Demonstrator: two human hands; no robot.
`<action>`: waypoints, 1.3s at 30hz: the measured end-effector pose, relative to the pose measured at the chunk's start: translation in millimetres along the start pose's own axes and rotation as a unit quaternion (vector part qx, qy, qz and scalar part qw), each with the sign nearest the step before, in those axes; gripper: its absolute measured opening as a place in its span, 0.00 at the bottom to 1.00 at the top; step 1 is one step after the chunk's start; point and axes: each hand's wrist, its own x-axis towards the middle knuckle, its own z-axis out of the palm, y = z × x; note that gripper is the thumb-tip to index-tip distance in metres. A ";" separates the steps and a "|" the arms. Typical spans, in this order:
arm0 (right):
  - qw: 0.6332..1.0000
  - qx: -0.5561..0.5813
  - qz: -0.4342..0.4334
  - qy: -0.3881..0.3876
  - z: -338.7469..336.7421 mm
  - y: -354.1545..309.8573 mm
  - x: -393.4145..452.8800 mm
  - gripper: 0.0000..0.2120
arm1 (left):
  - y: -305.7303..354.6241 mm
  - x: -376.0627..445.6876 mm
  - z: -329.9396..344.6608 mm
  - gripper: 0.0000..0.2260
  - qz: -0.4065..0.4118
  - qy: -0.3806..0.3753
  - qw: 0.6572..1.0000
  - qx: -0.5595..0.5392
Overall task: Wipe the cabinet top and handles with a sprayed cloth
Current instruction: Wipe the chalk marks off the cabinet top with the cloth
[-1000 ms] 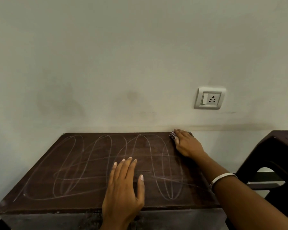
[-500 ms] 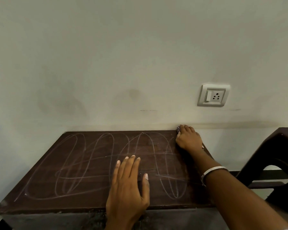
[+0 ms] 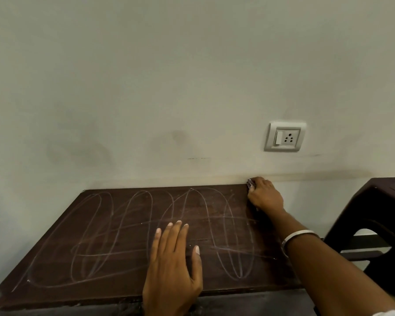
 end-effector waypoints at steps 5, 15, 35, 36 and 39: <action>0.997 -0.036 -0.039 -0.060 4.9 -7.9 -4.0 0.27 | 1.8 -0.4 -0.6 0.24 0.002 0.000 1.000 0.006; 0.993 -0.056 -0.082 -0.069 -2.0 13.3 -11.4 0.26 | 1.6 -0.9 -3.0 0.24 -0.009 -0.004 1.000 0.006; 0.995 -0.042 -0.078 -0.042 -2.1 25.2 -29.5 0.26 | 1.0 -2.5 -1.2 0.26 -0.014 -0.011 1.000 0.017; 0.995 -0.047 -0.075 -0.040 -1.1 24.5 -30.2 0.26 | 1.1 -2.4 -1.0 0.26 -0.013 -0.011 1.000 0.019; 0.995 -0.046 -0.077 -0.038 4.1 16.5 -38.1 0.27 | 1.8 -1.9 -0.8 0.26 -0.012 -0.012 1.000 0.022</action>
